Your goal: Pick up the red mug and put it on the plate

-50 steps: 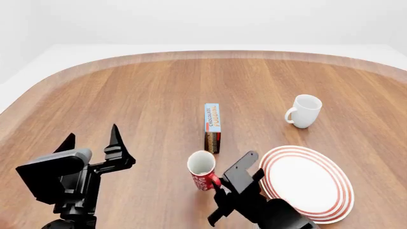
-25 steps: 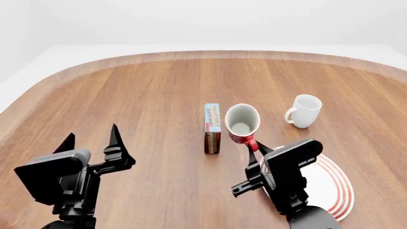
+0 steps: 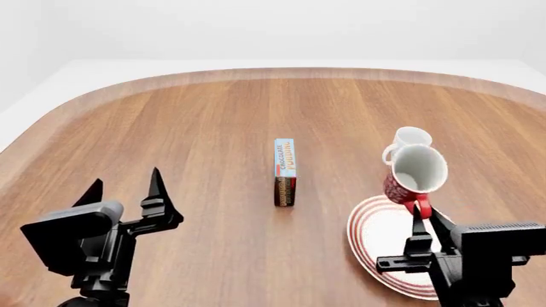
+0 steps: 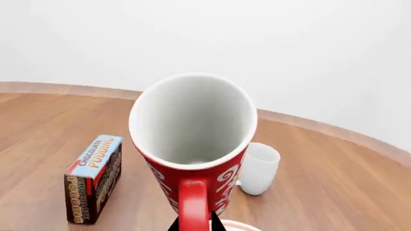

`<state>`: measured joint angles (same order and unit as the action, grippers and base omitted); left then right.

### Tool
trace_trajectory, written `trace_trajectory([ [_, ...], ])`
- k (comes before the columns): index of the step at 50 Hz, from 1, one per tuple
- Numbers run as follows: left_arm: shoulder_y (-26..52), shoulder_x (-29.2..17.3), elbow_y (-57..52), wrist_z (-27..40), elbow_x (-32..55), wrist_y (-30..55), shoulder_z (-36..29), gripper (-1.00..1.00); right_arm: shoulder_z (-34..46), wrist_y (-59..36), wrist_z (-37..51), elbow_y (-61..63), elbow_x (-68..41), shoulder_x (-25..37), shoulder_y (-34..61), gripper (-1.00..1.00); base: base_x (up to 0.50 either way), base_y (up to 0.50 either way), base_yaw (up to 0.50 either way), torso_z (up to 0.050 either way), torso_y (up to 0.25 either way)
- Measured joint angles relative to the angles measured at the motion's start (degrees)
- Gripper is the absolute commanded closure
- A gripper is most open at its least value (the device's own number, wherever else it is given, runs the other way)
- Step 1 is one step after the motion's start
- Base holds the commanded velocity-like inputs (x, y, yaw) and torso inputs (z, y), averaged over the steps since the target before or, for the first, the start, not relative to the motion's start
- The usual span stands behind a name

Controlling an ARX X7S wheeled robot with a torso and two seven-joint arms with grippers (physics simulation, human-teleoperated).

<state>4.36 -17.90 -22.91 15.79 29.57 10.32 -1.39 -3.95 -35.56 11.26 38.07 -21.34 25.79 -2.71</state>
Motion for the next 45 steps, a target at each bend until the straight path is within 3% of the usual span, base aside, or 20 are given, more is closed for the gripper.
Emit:
trace_trajectory([
  [20, -0.08, -0.5, -0.45, 0.38, 0.83, 0.02, 0.21, -1.0, -9.88, -1.57, 0.24, 0.51, -6.03, -0.59, -8.87, 1.0, 0.0, 0.0, 0.0, 0.0, 0.0],
  [45, 0.24, -1.04, -0.66, 0.97, 1.78, 0.04, 0.71, -1.0, -6.36, -0.38, -3.02, -14.0, -5.83, -1.16, -2.63, 1.0, 0.0, 0.0, 0.0, 0.0, 0.0],
])
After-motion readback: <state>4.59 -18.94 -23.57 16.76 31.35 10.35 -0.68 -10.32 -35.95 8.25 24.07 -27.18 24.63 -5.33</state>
